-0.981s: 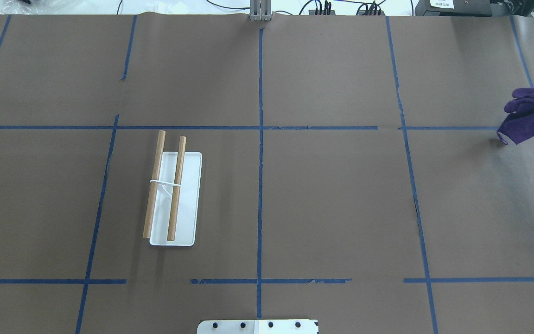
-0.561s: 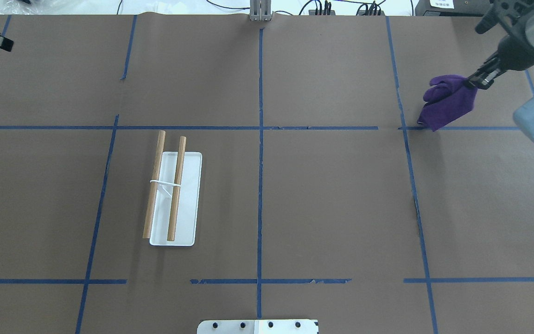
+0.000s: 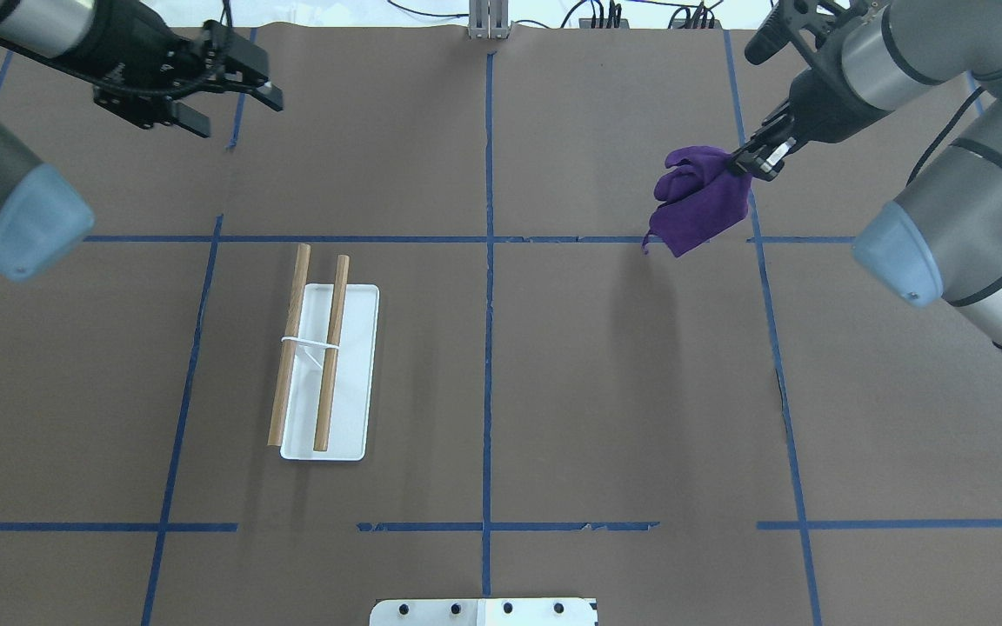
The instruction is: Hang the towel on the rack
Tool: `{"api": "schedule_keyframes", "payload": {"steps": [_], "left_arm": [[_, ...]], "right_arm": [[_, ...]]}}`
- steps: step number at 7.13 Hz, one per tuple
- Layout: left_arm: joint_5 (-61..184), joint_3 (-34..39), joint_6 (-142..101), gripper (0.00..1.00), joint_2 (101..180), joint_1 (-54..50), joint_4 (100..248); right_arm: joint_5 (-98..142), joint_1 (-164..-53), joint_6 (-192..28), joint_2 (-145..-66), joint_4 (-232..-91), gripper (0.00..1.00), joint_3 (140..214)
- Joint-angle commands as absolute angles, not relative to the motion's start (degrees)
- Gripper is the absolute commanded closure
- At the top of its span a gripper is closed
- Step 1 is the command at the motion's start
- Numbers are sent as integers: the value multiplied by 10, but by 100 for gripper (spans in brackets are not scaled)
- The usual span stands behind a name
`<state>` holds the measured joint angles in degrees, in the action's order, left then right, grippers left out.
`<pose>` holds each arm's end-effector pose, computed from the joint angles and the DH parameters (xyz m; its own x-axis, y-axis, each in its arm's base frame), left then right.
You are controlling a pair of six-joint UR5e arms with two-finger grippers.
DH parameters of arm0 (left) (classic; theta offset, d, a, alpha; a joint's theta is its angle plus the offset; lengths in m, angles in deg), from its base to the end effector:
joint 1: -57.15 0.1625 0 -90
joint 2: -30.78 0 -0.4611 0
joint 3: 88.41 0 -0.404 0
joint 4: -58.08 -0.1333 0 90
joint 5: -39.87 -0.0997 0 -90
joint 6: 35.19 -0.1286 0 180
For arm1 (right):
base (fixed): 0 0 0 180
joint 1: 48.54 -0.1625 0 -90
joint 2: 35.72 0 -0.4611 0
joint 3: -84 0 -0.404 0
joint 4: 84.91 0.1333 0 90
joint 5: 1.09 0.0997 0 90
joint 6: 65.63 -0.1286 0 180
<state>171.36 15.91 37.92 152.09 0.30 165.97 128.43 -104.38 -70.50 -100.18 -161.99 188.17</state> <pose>0.3167 -0.5729 0.2214 0.3213 -0.0940 -0.9423 0.2190 0.9755 -0.0226 -0.3218 -0.5659 0.3014 0.3820 -0.8059 0.4523 0.3095 0.5727 0.7591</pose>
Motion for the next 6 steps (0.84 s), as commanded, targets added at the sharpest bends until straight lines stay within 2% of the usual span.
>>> {"api": "schedule_keyframes", "payload": {"steps": [1,3,6], "left_arm": [[1703,133,570,0,1546,52,1736],[1586,94,684,0,1587,135,1751],[1563,50,835,0,1611,165,1808]], "right_arm": [[1231,-971,-787,-974,-1619,100,1925],[1194,-926,-851,-938,-1620,100,1949],[1159,-898,-895,-917,-1620,100,1962]]}}
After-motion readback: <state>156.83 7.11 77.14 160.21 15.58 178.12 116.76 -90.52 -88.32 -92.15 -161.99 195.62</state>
